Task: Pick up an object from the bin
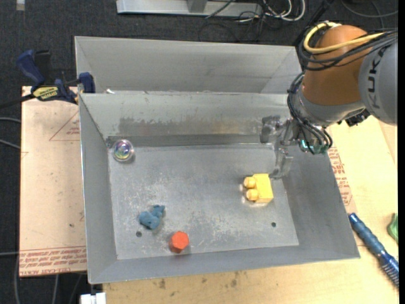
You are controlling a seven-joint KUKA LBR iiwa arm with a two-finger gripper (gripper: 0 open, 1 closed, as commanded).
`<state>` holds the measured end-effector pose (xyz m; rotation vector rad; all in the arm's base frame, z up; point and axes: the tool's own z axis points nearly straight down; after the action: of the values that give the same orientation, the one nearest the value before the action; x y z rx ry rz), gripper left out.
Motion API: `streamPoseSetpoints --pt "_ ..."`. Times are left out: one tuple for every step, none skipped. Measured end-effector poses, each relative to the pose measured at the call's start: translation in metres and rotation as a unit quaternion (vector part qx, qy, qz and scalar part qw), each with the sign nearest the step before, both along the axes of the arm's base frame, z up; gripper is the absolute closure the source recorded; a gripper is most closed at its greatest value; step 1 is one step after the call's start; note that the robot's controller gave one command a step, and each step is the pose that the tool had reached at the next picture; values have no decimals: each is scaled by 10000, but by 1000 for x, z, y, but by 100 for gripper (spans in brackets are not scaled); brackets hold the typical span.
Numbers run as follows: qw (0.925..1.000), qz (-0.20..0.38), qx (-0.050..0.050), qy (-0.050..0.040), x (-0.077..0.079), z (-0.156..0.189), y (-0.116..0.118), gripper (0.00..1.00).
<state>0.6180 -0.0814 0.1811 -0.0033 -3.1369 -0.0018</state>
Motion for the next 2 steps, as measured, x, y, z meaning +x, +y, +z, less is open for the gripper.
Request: streamPoseSetpoints --pt "9909 1344 8 -9 -30 -93 -11 0" --pt "9908 1353 -1 -31 -28 -90 -11 100"
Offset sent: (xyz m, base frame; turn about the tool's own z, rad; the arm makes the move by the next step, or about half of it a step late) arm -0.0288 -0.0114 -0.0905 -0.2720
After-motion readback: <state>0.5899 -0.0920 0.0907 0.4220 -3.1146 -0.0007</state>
